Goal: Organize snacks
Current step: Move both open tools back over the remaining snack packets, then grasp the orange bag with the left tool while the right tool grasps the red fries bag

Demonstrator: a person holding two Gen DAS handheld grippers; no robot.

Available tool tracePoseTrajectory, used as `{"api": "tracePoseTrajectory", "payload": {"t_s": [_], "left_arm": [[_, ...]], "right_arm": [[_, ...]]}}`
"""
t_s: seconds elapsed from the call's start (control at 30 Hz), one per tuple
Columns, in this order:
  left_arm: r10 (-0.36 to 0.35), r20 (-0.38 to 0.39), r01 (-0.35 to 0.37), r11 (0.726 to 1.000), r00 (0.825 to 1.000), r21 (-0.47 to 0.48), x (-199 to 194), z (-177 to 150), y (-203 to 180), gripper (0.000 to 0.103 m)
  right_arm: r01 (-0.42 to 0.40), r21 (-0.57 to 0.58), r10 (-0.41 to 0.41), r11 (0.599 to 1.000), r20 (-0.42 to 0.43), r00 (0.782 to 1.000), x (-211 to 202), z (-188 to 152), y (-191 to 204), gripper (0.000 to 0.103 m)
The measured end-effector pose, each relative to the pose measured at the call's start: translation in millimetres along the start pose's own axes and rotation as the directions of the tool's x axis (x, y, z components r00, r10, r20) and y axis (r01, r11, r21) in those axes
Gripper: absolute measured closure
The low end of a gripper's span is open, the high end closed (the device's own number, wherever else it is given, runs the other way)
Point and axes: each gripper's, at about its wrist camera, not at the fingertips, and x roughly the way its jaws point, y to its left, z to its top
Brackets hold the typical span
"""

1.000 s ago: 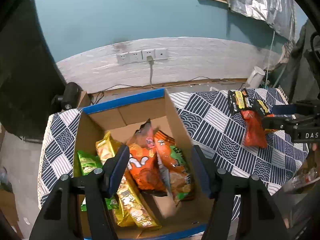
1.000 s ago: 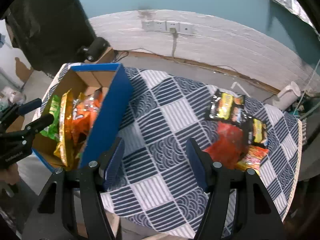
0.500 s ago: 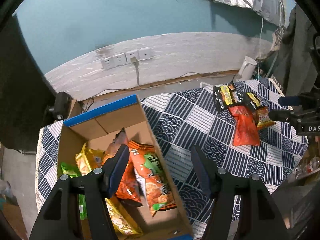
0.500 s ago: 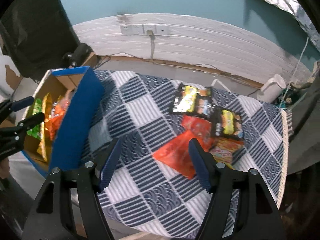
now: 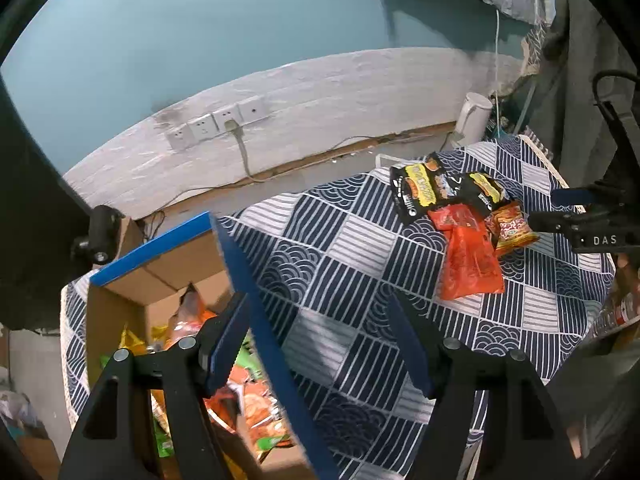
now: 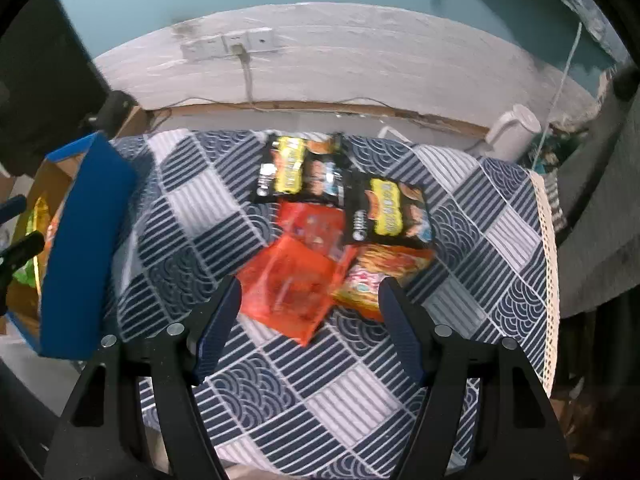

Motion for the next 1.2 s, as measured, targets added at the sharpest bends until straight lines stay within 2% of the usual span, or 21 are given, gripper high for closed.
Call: {"api": "tracePoseTrajectory", "payload": {"t_s": [0.33,0.6,0.9,0.97,1.07,1.13,1.2], "left_arm": [[-0.028,-0.036,0.029,0.999,0.999,0.035,43,20,-20,0.031],[-0.049,-0.052,0.052,0.996,0.997,0.068,75,29,-42,0.031],[-0.107,-0.097,0.116,0.989,0.99,0.092,97,40,-73,0.031],[-0.12,-0.107,0.131,0.987,0.987,0.095,102,41,-81,0.031],[-0.14,-0.129,0.152,0.985,0.982,0.087,108,43,-89,0.031],[-0.185,-0.159,0.195,0.979,0.97,0.052,115,44,-95,0.028],[-0.233,-0.18,0.239,0.971,0.956,0.012,120,45,-100,0.025]], "right_arm": [[0.029,0.089,-0.022,0.996,-0.075,0.997,42,7,-38,0.032],[0.021,0.16,0.001,0.987,-0.133,0.991,82,8,-60,0.032],[0.008,0.168,0.024,0.986,-0.19,0.981,113,-4,-70,0.032],[-0.009,0.168,0.042,0.986,-0.192,0.981,115,-8,-73,0.05],[-0.026,0.164,0.056,0.986,-0.183,0.982,111,-15,-79,0.056],[-0.02,0.158,0.05,0.987,-0.185,0.981,106,-21,-83,0.062],[-0.012,0.168,0.044,0.986,-0.189,0.981,102,-26,-89,0.063]]}}
